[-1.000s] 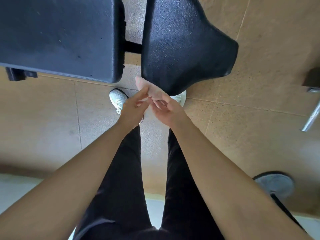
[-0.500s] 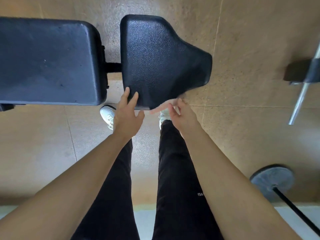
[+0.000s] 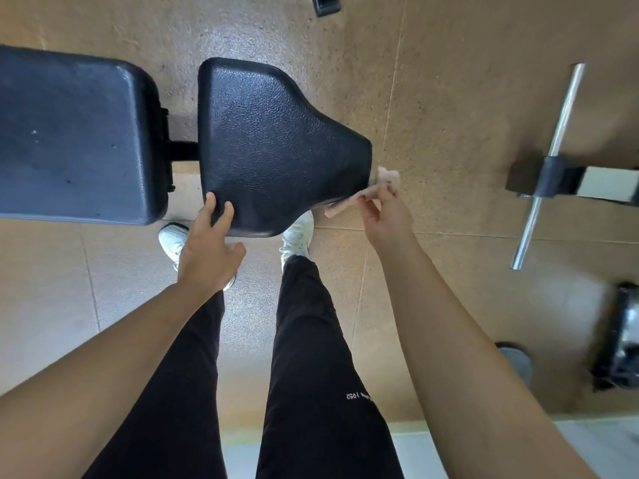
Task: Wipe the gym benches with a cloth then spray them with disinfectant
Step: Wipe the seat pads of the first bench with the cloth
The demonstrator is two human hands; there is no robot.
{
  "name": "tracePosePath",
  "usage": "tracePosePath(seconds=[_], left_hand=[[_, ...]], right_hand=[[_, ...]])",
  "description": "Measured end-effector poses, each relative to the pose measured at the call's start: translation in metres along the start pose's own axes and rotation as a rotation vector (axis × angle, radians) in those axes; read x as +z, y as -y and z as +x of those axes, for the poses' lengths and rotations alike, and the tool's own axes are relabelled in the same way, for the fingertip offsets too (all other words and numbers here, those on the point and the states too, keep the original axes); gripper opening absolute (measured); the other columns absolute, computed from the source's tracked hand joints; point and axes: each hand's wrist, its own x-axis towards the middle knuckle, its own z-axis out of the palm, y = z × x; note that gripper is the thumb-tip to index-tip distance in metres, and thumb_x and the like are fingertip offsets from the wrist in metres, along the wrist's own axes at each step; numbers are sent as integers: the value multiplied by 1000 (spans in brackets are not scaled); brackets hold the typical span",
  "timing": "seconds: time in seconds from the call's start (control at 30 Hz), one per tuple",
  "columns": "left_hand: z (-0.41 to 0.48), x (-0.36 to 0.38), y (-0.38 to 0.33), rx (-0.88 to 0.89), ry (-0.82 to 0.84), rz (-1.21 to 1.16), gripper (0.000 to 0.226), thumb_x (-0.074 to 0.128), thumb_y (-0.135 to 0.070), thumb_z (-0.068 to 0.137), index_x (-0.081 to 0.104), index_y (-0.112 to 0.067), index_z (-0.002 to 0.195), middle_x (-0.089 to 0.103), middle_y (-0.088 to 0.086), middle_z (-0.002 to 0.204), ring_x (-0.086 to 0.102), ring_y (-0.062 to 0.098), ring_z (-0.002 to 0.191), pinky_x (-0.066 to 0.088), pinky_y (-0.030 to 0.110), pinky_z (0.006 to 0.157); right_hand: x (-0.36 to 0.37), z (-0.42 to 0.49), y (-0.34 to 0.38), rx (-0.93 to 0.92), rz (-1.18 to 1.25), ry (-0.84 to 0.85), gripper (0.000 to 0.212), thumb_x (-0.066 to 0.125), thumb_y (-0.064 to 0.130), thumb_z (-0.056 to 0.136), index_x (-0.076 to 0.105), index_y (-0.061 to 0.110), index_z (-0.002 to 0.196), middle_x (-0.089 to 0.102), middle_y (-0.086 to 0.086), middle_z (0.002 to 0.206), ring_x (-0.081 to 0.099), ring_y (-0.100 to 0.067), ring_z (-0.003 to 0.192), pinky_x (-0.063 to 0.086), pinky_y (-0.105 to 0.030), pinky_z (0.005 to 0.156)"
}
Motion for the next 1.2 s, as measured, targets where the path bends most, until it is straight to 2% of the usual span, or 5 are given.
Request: tracePosePath(seconds=[0.13,0.5,0.67,0.87,1.2], left_hand=[[0,4,1,6,-14,9,78,70,-18,91,33,-20,160,7,1,173,20,24,156,40,48,112],[-2,4,0,7,4,-14,83,69,-19,89,29,-22,162,2,-1,173,18,25,156,39,47,114],[-1,-5,12,72,61,-55,78,68,-20,92,31,-22,161,0,-6,173,22,23,156,40,49,115],[-12,-31,44,106,101,-120,70,65,-20,96,36,-26,159,22,-7,170,28,20,153,33,46,119],[-90,-96,97,93,124,-487,50,69,-22,96,58,-22,145,60,-3,143,58,18,126,41,33,110]], right_hand=[[2,20,31,245,475,-53,18,64,2,97,72,10,111,72,-3,97,69,-15,91,57,-33,93],[23,-13,-5,46,149,-69,34,68,6,93,75,37,80,75,-9,85,64,-10,77,60,-50,88],[76,-58,-9,112,226,-161,16,65,10,96,77,19,88,62,10,67,52,-5,63,49,-26,66],[121,-119,-31,-57,-137,207,34,69,21,96,66,23,63,47,15,48,41,-3,51,36,-27,62],[125,-221,52,-136,-97,718,22,61,23,96,77,26,109,77,-15,83,72,-20,94,50,-41,104]])
